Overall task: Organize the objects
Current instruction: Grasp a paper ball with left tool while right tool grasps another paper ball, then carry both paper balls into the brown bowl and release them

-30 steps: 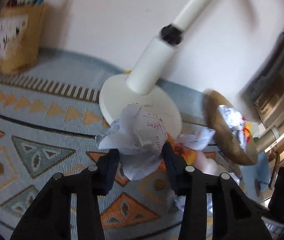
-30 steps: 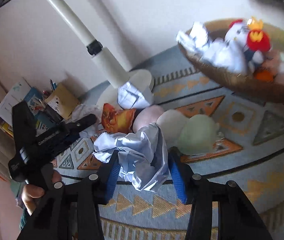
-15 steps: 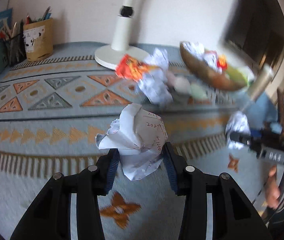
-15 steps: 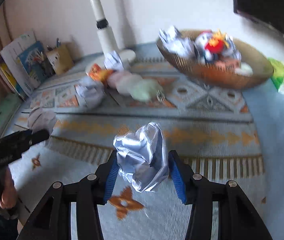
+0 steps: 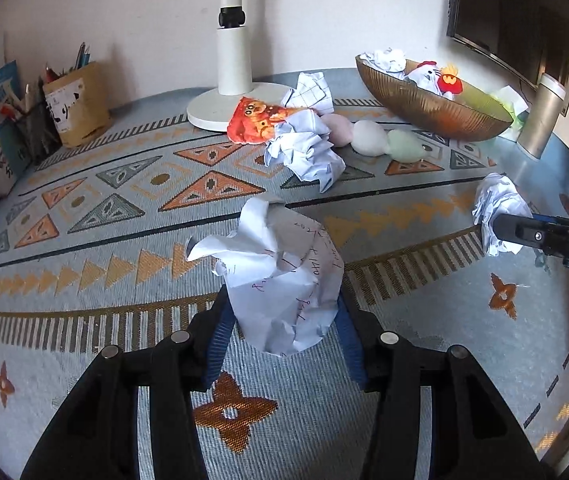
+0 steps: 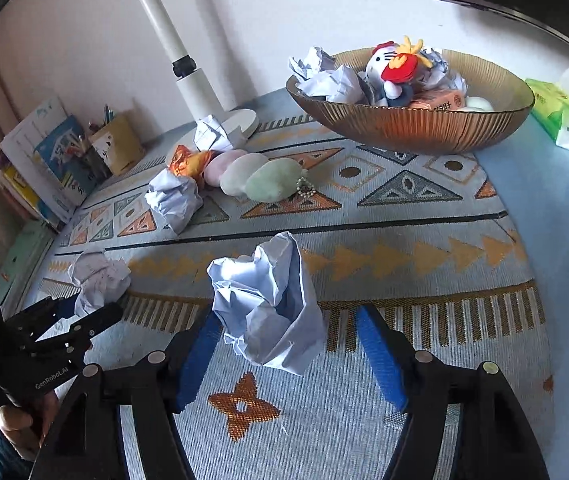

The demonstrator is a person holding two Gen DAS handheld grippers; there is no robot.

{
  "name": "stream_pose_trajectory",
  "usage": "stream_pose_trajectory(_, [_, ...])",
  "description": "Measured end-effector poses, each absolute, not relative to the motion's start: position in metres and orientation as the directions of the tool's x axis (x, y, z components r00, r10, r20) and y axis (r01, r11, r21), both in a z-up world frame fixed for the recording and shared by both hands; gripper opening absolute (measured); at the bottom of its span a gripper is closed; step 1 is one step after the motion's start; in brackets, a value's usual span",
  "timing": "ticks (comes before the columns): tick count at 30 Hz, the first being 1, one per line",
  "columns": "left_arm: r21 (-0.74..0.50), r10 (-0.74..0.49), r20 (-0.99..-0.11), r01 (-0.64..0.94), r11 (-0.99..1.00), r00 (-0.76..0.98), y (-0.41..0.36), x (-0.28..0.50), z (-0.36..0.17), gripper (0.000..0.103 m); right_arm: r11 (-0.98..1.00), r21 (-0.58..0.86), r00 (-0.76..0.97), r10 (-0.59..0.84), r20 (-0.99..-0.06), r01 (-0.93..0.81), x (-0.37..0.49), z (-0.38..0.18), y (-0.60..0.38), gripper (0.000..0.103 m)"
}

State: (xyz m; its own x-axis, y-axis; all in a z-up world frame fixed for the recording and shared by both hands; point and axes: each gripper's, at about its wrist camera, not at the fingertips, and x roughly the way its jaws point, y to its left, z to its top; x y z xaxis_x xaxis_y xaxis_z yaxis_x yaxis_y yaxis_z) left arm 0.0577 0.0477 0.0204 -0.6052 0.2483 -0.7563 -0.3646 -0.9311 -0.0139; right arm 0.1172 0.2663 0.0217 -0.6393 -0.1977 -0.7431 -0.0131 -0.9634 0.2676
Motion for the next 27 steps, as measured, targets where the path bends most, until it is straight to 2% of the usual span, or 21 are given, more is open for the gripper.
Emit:
stream_pose_trajectory(7, [-0.006, 0.236, -0.774, -0.365, -0.931, -0.588, 0.051, 0.055, 0.016, 0.045, -0.967, 0.253, -0.638, -0.186, -0.747, -0.014, 0.113, 0.021, 0.261, 0.068])
stream_pose_trajectory(9, [-0.004, 0.239, -0.772, -0.371, -0.929, -0.589, 0.052, 0.056, 0.017, 0.040, -0.970, 0.241, -0.649, -0.179, -0.739, -0.007, 0.112, 0.023, 0.257, 0.046])
stream_pose_trajectory(14, [-0.032, 0.269, -0.751, -0.373, -0.927, -0.603, 0.048, 0.058, 0.022, 0.038, -0.985, 0.172, -0.699, -0.140, -0.702, 0.024, 0.123, 0.033, 0.246, 0.044])
stream_pose_trajectory(18, [-0.036, 0.292, -0.781, -0.426, -0.904, -0.553, 0.062, 0.051, 0.029, 0.038, -0.977, 0.213, -0.705, -0.163, -0.690, 0.017, 0.128, 0.036, 0.257, 0.044])
stream_pose_trajectory(21, [-0.061, 0.346, -0.750, -0.462, -0.885, -0.563, 0.075, 0.046, 0.057, 0.038, -0.964, 0.265, -0.717, -0.177, -0.674, -0.011, 0.130, 0.043, 0.275, 0.044])
stream_pose_trajectory(27, [-0.061, 0.429, -0.686, -0.541, -0.839, -0.588, 0.134, 0.008, 0.123, 0.038, -0.960, 0.246, -0.789, -0.044, -0.612, -0.137, 0.120, 0.106, 0.348, 0.045])
